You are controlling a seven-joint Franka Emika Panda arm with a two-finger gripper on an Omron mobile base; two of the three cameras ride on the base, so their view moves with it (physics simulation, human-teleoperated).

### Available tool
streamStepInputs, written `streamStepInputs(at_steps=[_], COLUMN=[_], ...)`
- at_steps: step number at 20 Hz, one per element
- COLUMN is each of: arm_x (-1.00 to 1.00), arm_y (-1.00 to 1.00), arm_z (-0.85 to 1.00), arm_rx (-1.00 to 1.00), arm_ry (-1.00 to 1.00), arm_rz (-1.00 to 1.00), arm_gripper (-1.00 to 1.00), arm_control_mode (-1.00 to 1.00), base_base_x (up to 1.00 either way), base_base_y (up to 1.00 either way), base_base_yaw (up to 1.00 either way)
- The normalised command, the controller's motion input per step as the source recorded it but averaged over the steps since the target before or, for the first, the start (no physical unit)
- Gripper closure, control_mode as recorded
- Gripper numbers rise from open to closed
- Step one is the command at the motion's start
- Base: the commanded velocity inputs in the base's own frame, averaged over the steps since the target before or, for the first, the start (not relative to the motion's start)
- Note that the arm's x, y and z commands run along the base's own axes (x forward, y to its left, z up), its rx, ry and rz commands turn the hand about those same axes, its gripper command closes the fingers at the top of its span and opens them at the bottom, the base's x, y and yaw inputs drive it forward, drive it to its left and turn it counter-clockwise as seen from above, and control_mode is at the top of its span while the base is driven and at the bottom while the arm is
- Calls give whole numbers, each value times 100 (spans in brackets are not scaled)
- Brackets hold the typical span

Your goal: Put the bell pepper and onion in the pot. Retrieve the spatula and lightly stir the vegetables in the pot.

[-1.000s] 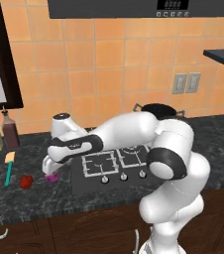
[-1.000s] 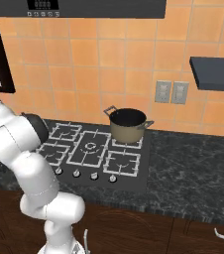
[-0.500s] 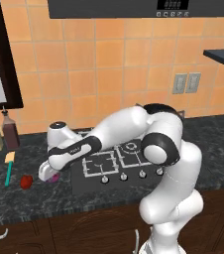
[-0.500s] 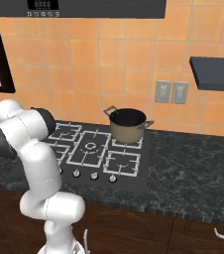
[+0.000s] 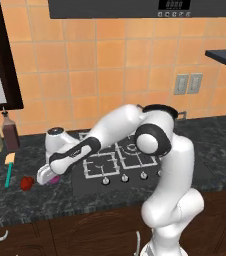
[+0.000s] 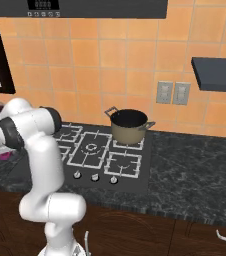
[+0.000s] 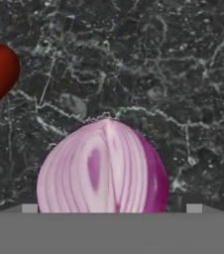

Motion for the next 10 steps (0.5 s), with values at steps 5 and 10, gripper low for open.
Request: streamStepInputs(at_steps=[5,10], arm_x=[13,-6], arm_y=[13,-7], arm_z=[-14,17], arm_rx=[0,4], arm_ry=[0,-5], arm_rz=[0,0], arm_gripper=[100,100], arm_control_mode=[-100,-100], base_base_x=[0,0], base_base_y=[0,0], base_base_yaw=[0,0])
